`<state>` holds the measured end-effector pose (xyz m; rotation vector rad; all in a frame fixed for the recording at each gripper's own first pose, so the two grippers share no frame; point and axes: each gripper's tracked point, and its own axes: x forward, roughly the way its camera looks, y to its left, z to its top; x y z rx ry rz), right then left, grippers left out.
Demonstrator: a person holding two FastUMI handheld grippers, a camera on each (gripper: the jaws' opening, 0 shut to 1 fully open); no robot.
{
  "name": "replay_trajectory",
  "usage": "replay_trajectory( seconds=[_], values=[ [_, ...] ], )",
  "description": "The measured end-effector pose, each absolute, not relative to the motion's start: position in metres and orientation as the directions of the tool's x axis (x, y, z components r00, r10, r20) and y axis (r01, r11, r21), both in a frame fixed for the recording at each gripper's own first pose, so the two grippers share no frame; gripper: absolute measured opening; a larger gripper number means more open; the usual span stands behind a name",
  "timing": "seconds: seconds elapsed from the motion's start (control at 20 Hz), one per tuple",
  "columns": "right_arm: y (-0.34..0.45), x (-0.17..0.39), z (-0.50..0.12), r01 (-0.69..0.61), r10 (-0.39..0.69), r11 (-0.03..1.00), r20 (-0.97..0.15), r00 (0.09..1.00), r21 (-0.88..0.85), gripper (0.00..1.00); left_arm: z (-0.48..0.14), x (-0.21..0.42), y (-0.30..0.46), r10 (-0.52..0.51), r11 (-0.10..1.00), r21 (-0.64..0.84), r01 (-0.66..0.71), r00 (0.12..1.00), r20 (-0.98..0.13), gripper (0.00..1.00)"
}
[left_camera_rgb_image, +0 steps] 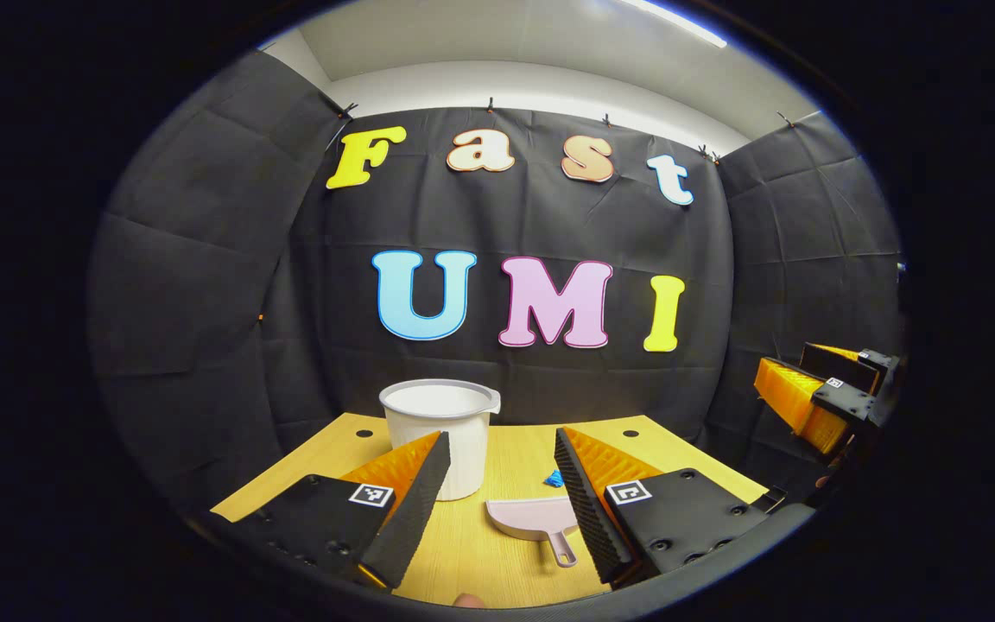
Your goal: Pick up the small broom and dustpan from the desktop, sweep the trash into the dustpan with the broom, and then empty the trash into the garbage bin.
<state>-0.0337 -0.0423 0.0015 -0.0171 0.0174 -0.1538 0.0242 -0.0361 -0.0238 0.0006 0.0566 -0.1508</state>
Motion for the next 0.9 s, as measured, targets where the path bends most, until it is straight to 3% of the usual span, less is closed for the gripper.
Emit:
replay_trajectory(
  seconds=[0.1, 0.3, 0.55, 0.65, 0.8, 0.9],
  values=[
    [-0.041, -0.035, 0.000, 0.144, -0.144, 0.990, -0.030, 0.989, -0.010, 0.94, -0.025, 0.022, -0.037, -0.152, 0.988, -0.001, 0.153, 0.987, -0.059, 0.72],
    [-0.047, -0.039, 0.009, 0.159, -0.159, 0.986, -0.005, 0.987, -0.057, 0.98, -0.025, 0.026, -0.050, -0.179, 0.984, 0.004, 0.180, 0.982, -0.067, 0.72],
    [-0.055, -0.031, 0.034, 0.168, -0.161, 0.980, 0.066, 0.985, -0.110, 0.94, -0.015, 0.036, -0.073, -0.217, 0.976, -0.006, 0.217, 0.975, -0.056, 0.72],
    [-0.055, -0.018, 0.037, 0.160, -0.152, 0.982, 0.080, 0.985, -0.101, 0.98, -0.015, 0.044, -0.076, -0.205, 0.979, 0.006, 0.206, 0.977, -0.065, 0.72],
    [-0.064, -0.001, 0.030, 0.149, -0.143, 0.985, 0.068, 0.987, -0.085, 0.94, -0.007, 0.054, -0.089, -0.213, 0.976, -0.055, 0.210, 0.976, -0.041, 0.72],
    [-0.076, 0.009, 0.025, 0.152, -0.148, 0.985, 0.057, 0.987, -0.078, 0.99, -0.009, 0.065, -0.090, -0.187, 0.978, -0.100, 0.182, 0.981, -0.043, 0.72]
  ],
)
